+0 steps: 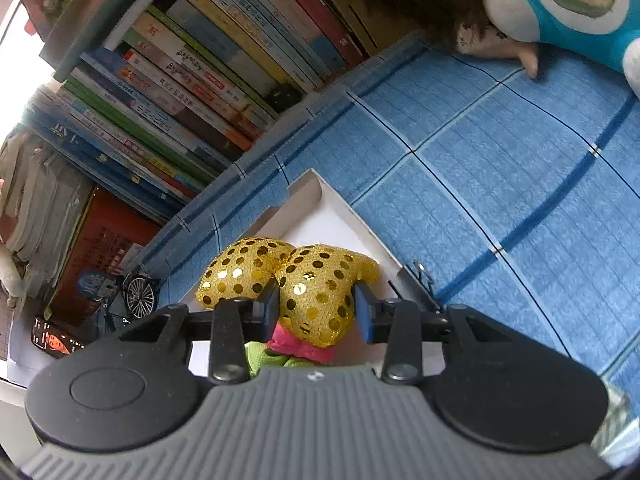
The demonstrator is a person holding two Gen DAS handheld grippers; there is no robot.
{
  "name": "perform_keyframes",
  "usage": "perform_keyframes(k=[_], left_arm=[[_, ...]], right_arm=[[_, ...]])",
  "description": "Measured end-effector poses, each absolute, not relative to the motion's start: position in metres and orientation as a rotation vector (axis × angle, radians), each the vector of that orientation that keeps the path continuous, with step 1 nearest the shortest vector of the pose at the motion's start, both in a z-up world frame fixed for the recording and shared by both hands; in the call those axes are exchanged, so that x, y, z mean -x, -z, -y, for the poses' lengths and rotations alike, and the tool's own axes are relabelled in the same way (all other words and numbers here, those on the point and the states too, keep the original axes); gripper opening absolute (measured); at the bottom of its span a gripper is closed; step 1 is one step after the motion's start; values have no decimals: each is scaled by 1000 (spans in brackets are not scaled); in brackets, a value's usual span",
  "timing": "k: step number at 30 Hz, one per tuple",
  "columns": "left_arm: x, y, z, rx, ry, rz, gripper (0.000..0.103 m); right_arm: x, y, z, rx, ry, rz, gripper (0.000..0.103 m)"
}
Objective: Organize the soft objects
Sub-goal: 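Open left tool to drop purple toy in tray while right tool releases gold pouches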
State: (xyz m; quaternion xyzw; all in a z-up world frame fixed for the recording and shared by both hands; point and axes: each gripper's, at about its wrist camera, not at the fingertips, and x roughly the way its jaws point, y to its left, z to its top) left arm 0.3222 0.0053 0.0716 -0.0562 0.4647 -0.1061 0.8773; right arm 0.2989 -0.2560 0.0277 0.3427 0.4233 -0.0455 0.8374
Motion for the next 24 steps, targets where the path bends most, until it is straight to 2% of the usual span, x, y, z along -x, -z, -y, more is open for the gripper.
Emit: perform_keyframes(k=[15,18,20,24], left_arm=[[-320,-59,4,139,273,-1037,64],[-318,-62,4,156,278,-1029,71],[-316,-64,3,165,280,-1019,75],[-310,-68,2,168,276,-1015,79]], right_arm=[[-294,-22,246,-688,124,-995,49],[-291,-23,244,-683,116,-990,53],[-289,-24,244,-680,114,-985,61],[-282,-27,246,-677,98,-970,70]])
